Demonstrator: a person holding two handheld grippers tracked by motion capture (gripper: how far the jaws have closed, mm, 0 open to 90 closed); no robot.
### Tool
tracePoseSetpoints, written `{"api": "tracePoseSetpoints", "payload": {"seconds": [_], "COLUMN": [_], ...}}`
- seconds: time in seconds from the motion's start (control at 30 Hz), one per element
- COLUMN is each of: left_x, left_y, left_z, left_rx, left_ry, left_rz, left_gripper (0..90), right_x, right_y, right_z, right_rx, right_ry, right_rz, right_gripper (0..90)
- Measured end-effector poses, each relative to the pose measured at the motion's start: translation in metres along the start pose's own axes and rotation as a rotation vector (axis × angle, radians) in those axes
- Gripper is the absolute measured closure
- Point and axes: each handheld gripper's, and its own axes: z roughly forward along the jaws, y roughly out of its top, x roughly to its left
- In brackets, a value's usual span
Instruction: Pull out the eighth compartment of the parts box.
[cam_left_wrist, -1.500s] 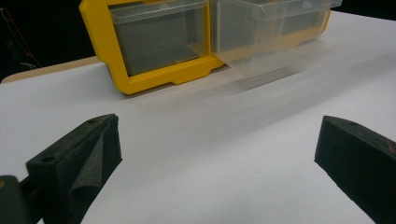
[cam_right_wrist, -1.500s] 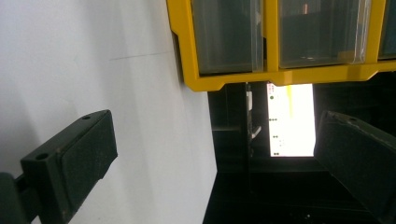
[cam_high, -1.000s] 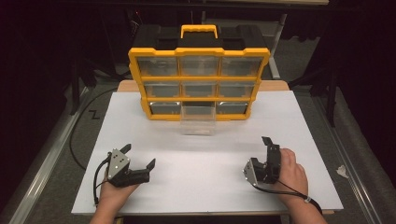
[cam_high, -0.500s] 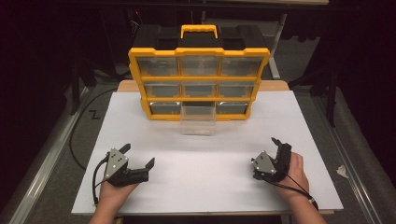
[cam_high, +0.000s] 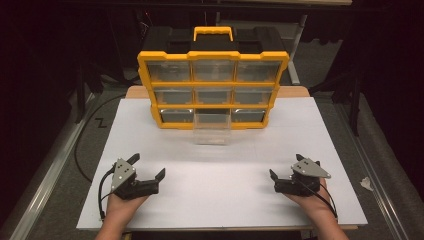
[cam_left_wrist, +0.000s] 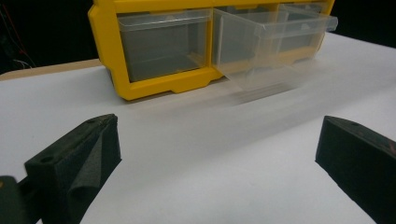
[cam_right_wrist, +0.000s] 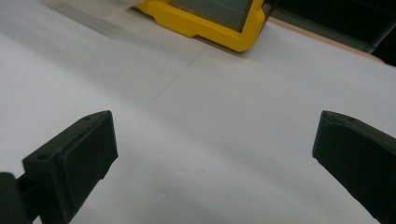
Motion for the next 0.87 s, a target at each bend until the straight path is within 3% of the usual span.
{"api": "tracePoseSetpoints", "payload": {"seconds": [0.03,0.07,0.1,0.13,0.17,0.2,0.23,0.27,0.3,0.37,0.43,0.67,0.87], "left_x": [0.0,0.0,0.0,0.0,0.0,0.0,0.0,0.0,0.0,0.001,0.001,-0.001,-0.002], "left_y": [0.0,0.0,0.0,0.0,-0.001,-0.001,-0.001,-0.001,-0.001,-0.001,-0.001,-0.002,-0.002], "left_z": [0.0,0.0,0.0,0.0,0.0,0.0,0.0,0.0,0.0,0.0,0.001,0.003,0.003], "left_rx": [0.001,0.001,0.002,0.002,0.002,0.002,0.003,0.003,0.005,0.009,0.011,0.029,0.038], "left_ry": [0.001,0.001,0.002,0.002,0.002,0.002,0.002,0.002,0.003,0.005,0.006,0.016,0.021], "left_rz": [-0.002,-0.002,-0.004,-0.004,-0.006,-0.006,-0.007,-0.007,-0.007,-0.009,-0.009,0.003,0.011], "left_gripper": [1.0,1.0,1.0,1.0,1.0,1.0,0.9,1.0,0.9,0.9,0.9,0.8,0.7], "right_x": [-0.002,-0.002,-0.005,-0.005,-0.008,-0.008,-0.011,-0.011,-0.015,-0.018,-0.019,-0.015,-0.014], "right_y": [-0.001,-0.001,-0.002,-0.002,-0.005,-0.005,-0.006,-0.006,-0.008,-0.01,-0.011,-0.007,-0.006], "right_z": [-0.001,-0.001,-0.006,-0.006,-0.011,-0.011,-0.015,-0.015,-0.02,-0.023,-0.023,-0.019,-0.019], "right_rx": [-0.008,-0.008,-0.043,-0.043,-0.089,-0.089,-0.124,-0.124,-0.149,-0.169,-0.17,-0.157,-0.15], "right_ry": [0.01,0.01,0.018,0.018,0.026,0.026,0.036,0.036,0.044,0.047,0.051,0.04,0.042], "right_rz": [0.033,0.033,0.09,0.09,0.146,0.146,0.195,0.195,0.245,0.287,0.296,0.196,0.185], "right_gripper": [1.0,1.0,1.0,1.0,0.9,0.9,0.9,0.9,0.9,0.9,0.9,0.9,0.9]}}
